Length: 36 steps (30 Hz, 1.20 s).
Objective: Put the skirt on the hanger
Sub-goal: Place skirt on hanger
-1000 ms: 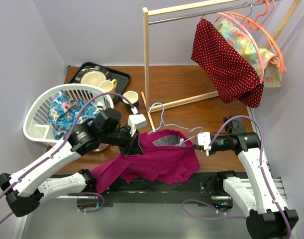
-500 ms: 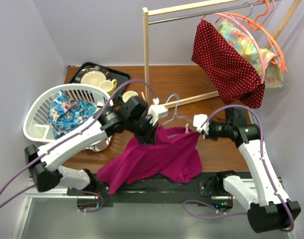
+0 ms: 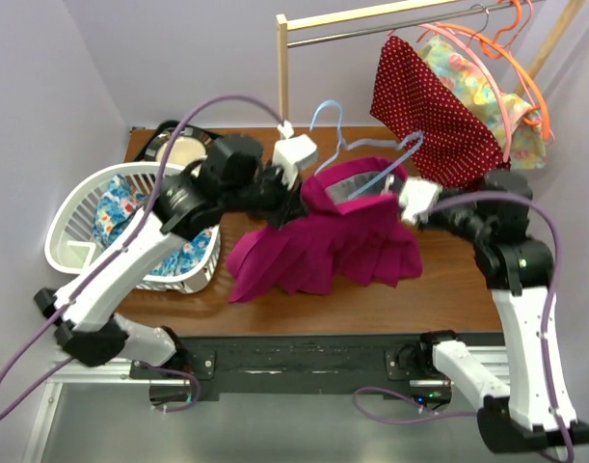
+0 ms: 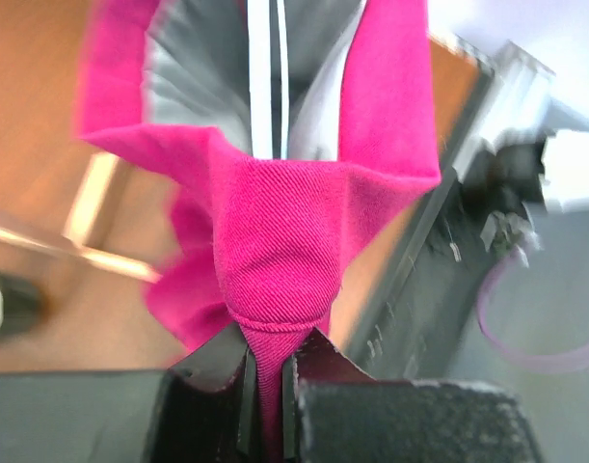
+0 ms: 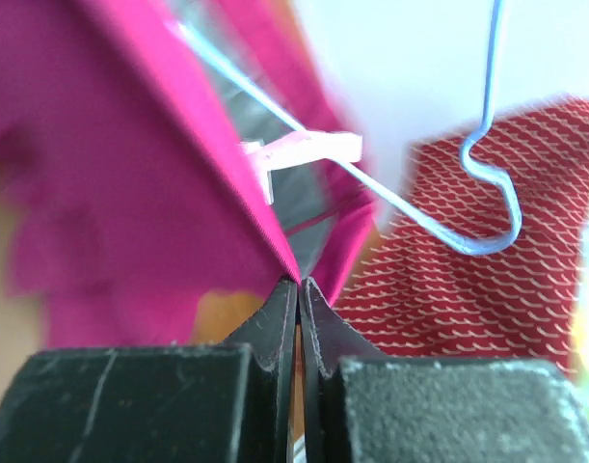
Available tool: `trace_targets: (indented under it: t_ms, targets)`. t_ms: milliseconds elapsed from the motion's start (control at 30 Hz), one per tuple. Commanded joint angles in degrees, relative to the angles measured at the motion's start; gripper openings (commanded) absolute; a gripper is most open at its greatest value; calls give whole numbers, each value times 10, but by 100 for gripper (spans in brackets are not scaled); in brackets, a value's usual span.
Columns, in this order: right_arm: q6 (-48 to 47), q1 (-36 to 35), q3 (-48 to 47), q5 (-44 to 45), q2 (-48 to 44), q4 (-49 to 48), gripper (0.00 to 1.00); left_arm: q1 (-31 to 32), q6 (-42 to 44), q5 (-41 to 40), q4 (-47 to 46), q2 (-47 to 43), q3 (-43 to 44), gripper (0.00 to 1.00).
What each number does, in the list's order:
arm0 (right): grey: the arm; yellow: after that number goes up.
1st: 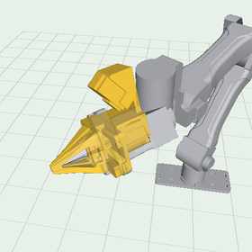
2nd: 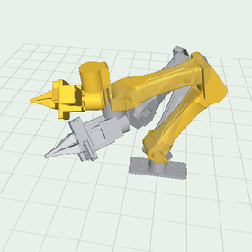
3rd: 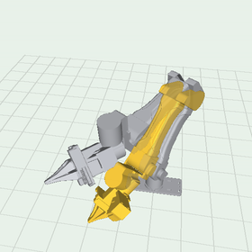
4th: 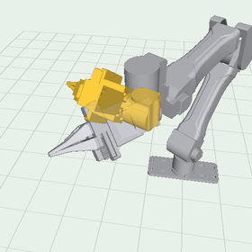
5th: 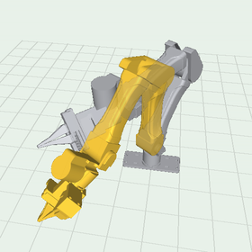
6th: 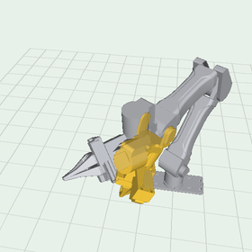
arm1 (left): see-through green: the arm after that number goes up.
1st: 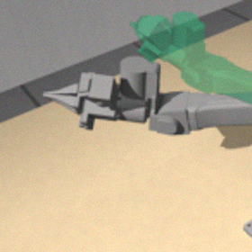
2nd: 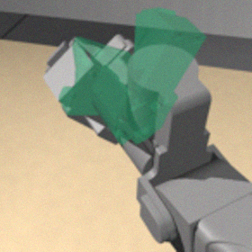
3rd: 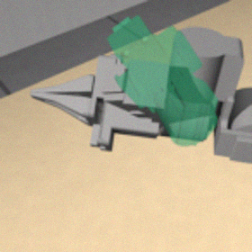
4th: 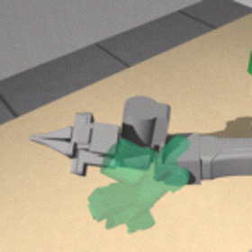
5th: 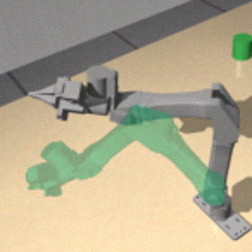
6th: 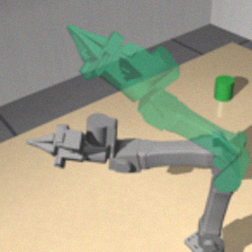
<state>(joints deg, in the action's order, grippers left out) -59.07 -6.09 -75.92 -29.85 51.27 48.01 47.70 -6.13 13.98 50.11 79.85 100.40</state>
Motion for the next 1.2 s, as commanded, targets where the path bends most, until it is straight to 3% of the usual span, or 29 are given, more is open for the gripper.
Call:
trace_targets:
  t_ms: [0, 67, 133, 200, 233, 333, 400, 533, 733, 867, 967, 1100, 1167]
  targets:
    - [-263, 2, 94, -80, -39, 285, 0, -1, -4, 96, -38, -123, -237, 0]
    - [-344, 2, 193, -80, -47, 362, 0, 3, -44, 126, -70, -171, -343, 0]
    - [-400, 3, 295, -57, -52, 358, 0, 26, -125, 154, -161, -219, -540, 0]
    - [-409, 3, 335, -51, -49, 352, 10, 38, -150, 151, -180, -242, -597, 0]
    - [-424, 3, 343, -53, -42, 357, 24, 41, -162, 148, -185, -248, -605, 0]
    - [-415, 3, 316, -72, -26, 377, 41, 42, -172, 138, -185, -265, -623, 0]
    - [-379, 3, 281, -98, -10, 379, 45, 42, -170, 130, -178, -273, -623, 0]
    - [-153, 3, 167, -127, 45, 316, 53, 44, -164, 121, -162, -288, -625, 0]
    - [49, 3, 166, -184, 145, 197, 62, 57, -153, 93, -171, -377, -617, 0]
    - [125, 3, 171, -191, 145, 107, 64, 56, -180, 38, -152, -442, -620, 0]
    - [101, 2, 171, -233, 123, 122, 64, 56, -210, -3, -125, -450, -621, 0]
    - [-162, -15, 191, -291, 123, 276, 66, 57, -254, -37, -137, -465, -635, 0]
    - [-169, -67, 234, -285, 125, 264, 67, 56, -266, -43, -149, -470, -643, 0]
